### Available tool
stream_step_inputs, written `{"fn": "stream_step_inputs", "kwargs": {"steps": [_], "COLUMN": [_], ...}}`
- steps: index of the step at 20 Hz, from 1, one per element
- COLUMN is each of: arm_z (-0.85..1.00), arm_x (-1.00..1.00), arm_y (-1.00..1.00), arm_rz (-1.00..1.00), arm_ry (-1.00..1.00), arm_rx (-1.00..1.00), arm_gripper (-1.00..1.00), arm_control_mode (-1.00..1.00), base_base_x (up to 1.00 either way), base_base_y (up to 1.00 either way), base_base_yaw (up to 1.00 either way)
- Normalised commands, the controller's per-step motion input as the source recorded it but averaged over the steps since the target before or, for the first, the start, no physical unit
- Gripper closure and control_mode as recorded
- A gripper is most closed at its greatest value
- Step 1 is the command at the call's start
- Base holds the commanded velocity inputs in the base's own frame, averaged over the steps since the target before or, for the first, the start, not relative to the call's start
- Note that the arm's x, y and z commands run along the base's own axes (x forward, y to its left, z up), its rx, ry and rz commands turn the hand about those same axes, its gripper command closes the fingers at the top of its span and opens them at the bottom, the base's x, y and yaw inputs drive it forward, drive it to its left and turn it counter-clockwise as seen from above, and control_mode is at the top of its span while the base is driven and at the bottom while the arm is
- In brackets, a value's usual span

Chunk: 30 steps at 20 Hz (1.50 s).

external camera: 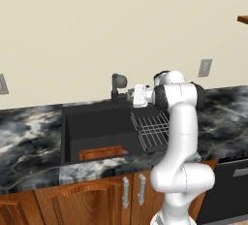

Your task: Turn on the sink faucet with hot water and rinse the cutting board for ten seconds, then turn off the faucet. Push the cutting board to reach the water if necessary.

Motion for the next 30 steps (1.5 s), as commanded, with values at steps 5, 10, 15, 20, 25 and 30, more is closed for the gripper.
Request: {"fn": "stream_step_inputs", "kwargs": {"steps": [5,10,15,20,25,30], "arm_z": [0.0,0.0,0.0,0.0,-0.01,-0.04], "arm_x": [0.0,0.0,0.0,0.01,0.0,0.0], "arm_y": [0.0,0.0,-0.01,-0.2,-0.06,-0.11], "arm_rz": [0.0,0.0,0.0,-0.13,-0.27,-0.31], "arm_ry": [0.0,0.0,-0.01,-0.05,-0.09,-0.03], "arm_rx": [0.0,0.0,0.0,0.01,0.01,0.0], "arm_gripper": [1.0,1.0,1.0,1.0,1.0,1.0], "arm_control_mode": [-1.0,-1.0,-1.0,-1.0,-1.0,-1.0], "base_base_x": [0.0,0.0,0.0,0.0,0.0,0.0], "base_base_y": [0.0,0.0,0.0,0.0,0.0,0.0], "base_base_yaw": [0.0,0.0,0.0,0.0,0.0,0.0]}}
